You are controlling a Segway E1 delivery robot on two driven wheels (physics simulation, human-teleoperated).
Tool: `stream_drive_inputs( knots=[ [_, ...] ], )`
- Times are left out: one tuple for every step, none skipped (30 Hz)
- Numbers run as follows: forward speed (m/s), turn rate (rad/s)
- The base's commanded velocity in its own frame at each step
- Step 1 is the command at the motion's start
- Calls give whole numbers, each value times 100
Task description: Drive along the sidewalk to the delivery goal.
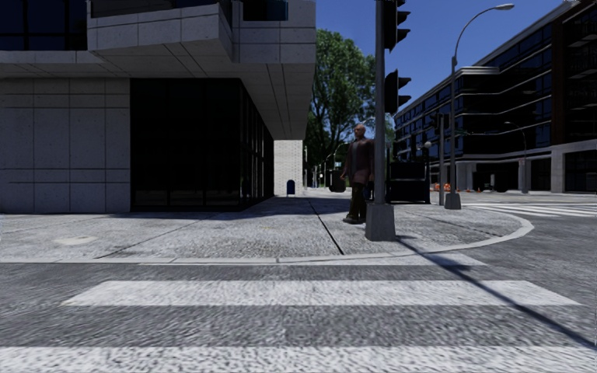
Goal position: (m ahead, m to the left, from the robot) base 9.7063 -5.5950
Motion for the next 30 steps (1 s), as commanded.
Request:
stream_drive_inputs(
  knots=[
    [125, 30],
    [125, 30],
    [125, 30],
    [125, 30],
    [125, 30],
    [125, 30],
    [125, 30],
    [125, 30],
    [125, 30],
    [125, 30],
    [125, 18],
    [125, 1],
    [125, 0],
    [125, 0],
    [126, 0],
    [126, 0],
    [126, 0],
    [127, 0],
    [127, 0],
    [127, 25],
    [127, 44],
    [127, 52],
    [129, 55],
    [129, 55],
    [134, 56],
    [139, 56],
    [149, 56],
    [149, 56],
    [161, 57],
    [172, 59]
  ],
)
